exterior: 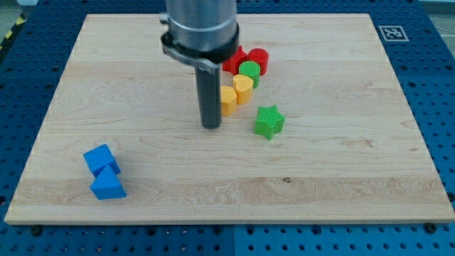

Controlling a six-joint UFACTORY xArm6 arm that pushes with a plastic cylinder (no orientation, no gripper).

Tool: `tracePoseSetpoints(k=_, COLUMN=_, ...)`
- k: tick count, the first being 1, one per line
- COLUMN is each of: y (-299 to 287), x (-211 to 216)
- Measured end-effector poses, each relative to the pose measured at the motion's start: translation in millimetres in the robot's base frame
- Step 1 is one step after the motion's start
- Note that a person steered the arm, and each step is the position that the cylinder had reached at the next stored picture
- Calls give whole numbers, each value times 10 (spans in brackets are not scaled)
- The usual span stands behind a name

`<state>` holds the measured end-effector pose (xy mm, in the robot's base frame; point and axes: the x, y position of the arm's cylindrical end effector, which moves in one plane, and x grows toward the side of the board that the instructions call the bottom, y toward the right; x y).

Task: Move the green star below the green circle

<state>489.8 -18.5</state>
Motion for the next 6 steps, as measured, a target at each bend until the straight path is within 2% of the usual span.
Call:
tracePoseSetpoints(k=1, y=410, x=297)
tracePoseSetpoints(k=2, y=893, x=260)
tracePoseSetpoints(k=4, y=906, x=-411)
tracePoseSetpoints(k=5, y=944, x=-448)
tracePoseSetpoints(k=6, y=1290, x=-118)
